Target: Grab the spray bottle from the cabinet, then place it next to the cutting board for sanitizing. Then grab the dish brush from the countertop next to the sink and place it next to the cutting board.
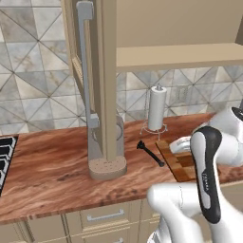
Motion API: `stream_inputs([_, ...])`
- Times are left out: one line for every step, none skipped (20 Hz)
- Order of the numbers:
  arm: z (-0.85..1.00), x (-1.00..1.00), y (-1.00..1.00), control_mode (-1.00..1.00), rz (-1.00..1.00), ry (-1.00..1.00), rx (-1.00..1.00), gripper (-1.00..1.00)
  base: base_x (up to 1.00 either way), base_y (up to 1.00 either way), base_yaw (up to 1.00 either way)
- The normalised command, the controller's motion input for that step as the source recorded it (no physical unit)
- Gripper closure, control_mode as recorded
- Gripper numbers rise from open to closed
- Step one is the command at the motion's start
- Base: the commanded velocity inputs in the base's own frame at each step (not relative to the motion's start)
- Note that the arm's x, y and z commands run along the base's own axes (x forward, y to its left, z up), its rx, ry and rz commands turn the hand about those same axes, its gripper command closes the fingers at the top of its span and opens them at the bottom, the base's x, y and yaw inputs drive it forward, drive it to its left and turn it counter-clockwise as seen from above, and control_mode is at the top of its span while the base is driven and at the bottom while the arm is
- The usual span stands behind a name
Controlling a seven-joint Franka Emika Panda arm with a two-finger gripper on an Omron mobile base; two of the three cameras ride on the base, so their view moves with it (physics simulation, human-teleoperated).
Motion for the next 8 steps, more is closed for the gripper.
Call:
stream_inputs([1.0, -0.76, -0.06, -1.0, -0.04, -0.11, 0.0, -1.0, 0.0, 0.0, 0.0])
stream_inputs([1.0, -0.76, -0.02, -1.0, -0.04, -0.1, 0.0, -1.0, 0.0, 0.0, 0.0])
stream_inputs([1.0, -0.76, -0.05, -1.0, -0.03, -0.1, 0.0, -1.0, 0.0, 0.0, 0.0])
stream_inputs([1.0, -0.82, -0.04, -1.0, -0.03, -0.1, 0.0, -1.0, 0.0, 0.0, 0.0])
stream_inputs([1.0, -0.85, -0.09, -1.0, -0.03, -0.12, 0.0, -1.0, 0.0, 0.0, 0.0])
stream_inputs([1.0, -0.85, -0.07, -1.0, -0.03, -0.14, 0.0, -1.0, 0.0, 0.0, 0.0])
stream_inputs([1.0, -0.82, -0.08, -1.0, -0.02, -0.15, 0.0, -1.0, 0.0, 0.0, 0.0])
stream_inputs([1.0, -0.76, -0.05, -1.0, -0.03, -0.15, 0.0, -1.0, 0.0, 0.0, 0.0])
